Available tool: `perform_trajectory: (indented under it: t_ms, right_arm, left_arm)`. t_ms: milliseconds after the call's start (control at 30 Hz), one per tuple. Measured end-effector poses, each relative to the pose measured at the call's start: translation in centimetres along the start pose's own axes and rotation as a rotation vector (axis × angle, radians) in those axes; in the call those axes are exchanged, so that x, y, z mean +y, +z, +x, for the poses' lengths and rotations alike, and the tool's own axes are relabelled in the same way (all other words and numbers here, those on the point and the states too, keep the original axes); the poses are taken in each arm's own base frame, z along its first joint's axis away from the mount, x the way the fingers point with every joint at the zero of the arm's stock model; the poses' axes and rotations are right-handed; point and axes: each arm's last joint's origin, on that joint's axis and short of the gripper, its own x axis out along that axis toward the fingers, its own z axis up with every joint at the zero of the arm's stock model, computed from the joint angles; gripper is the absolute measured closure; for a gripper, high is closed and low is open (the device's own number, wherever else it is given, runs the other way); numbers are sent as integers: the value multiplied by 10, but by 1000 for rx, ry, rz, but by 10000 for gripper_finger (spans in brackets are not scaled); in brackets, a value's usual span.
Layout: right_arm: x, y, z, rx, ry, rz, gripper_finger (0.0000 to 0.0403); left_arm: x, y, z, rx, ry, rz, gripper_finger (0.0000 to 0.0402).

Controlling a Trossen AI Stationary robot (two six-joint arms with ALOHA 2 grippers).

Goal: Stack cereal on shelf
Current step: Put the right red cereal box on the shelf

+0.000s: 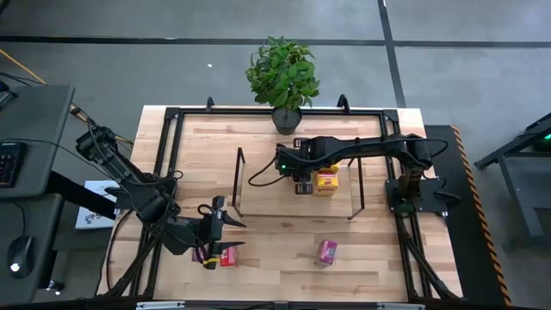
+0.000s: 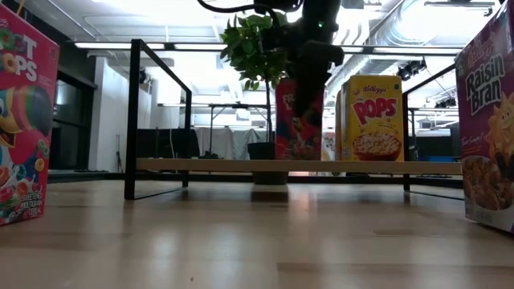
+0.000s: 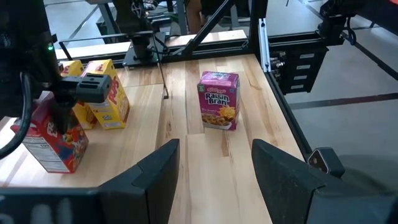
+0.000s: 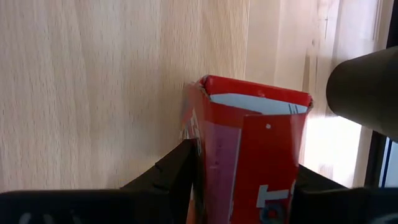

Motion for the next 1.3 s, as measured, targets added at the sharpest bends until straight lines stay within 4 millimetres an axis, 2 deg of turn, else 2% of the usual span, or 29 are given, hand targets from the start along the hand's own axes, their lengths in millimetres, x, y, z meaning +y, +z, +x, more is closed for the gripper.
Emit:
perform_trajectory:
  t_ms: [233, 667, 1300]
  right_arm:
    - [0, -2, 0, 21, 3, 43, 257]
    - [0, -2, 0, 20, 7, 70, 171]
    - [1, -2, -2, 26, 8, 57, 167]
  left_arm:
    - [0, 0, 0, 3, 1, 2, 209]
    - [0, -1, 0, 11, 3, 8, 209]
    - [0, -1, 0, 11, 3, 8, 209]
